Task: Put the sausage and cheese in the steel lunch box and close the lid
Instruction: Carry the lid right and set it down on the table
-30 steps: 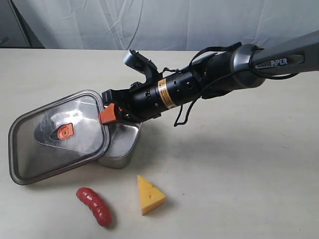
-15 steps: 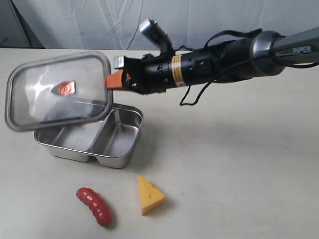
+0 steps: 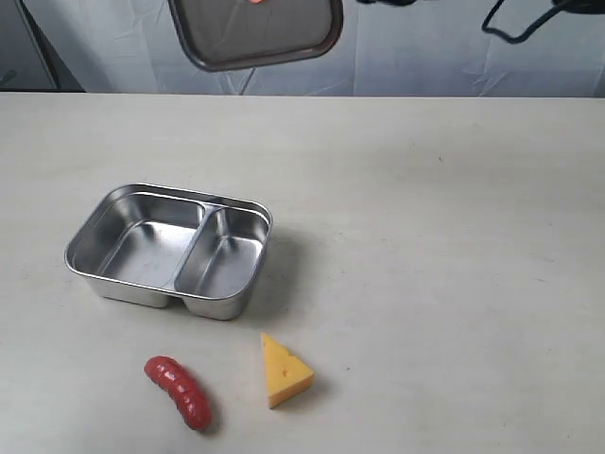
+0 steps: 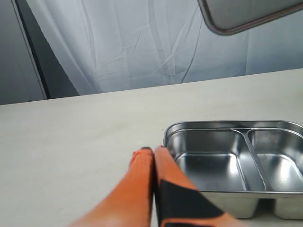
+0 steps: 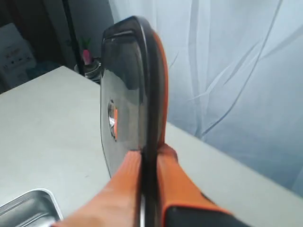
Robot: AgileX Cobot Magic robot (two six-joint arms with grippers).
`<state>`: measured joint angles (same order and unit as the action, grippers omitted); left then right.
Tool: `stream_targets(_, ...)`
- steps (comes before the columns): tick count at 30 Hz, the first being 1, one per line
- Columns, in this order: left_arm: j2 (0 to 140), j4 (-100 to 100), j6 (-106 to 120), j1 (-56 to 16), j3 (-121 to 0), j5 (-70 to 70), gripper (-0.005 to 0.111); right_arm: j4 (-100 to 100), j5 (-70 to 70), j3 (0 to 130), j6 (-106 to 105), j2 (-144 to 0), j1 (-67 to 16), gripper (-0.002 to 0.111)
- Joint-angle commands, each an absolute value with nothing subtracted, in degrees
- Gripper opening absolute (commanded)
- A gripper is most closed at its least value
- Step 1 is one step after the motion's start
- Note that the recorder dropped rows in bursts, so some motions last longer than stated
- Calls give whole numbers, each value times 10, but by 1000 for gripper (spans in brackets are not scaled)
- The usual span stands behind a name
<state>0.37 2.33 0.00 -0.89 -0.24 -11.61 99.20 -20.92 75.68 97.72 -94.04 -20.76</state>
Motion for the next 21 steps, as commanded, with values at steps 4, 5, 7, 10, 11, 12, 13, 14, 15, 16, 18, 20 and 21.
stream_targets(4,0,19,0,-13,0,-109,0,999,-120,743,869,-889,-207,-1)
stream_targets(5,0,19,0,-13,0,-109,0,999,-106,735,841,-883,-207,-1)
stream_targets(7,0,19,0,-13,0,-109,0,999,-67,712,783,-874,-207,-1)
stream_targets(10,0,19,0,-13,0,-109,0,999,10,657,682,-852,-207,-1)
stream_targets(11,0,19,0,-13,0,-109,0,999,33,633,647,-843,-207,-1)
stream_targets(12,0,19,0,-13,0,-109,0,999,55,605,619,-833,-207,-1)
stream_targets(13,0,19,0,-13,0,-109,0,999,74,586,592,-826,-207,-1)
stream_targets(14,0,19,0,-13,0,-109,0,999,96,563,581,-816,-207,-1)
stream_targets(15,0,19,0,-13,0,-109,0,999,111,546,581,-807,-207,-1)
stream_targets(16,0,19,0,-13,0,-109,0,999,125,525,581,-798,-207,-1)
stream_targets(18,0,19,0,-13,0,-109,0,999,131,487,581,-779,-207,-1)
stream_targets(20,0,19,0,-13,0,-109,0,999,116,458,581,-769,-211,-1)
stream_targets(21,0,19,0,-13,0,-109,0,999,116,442,581,-768,-215,-1)
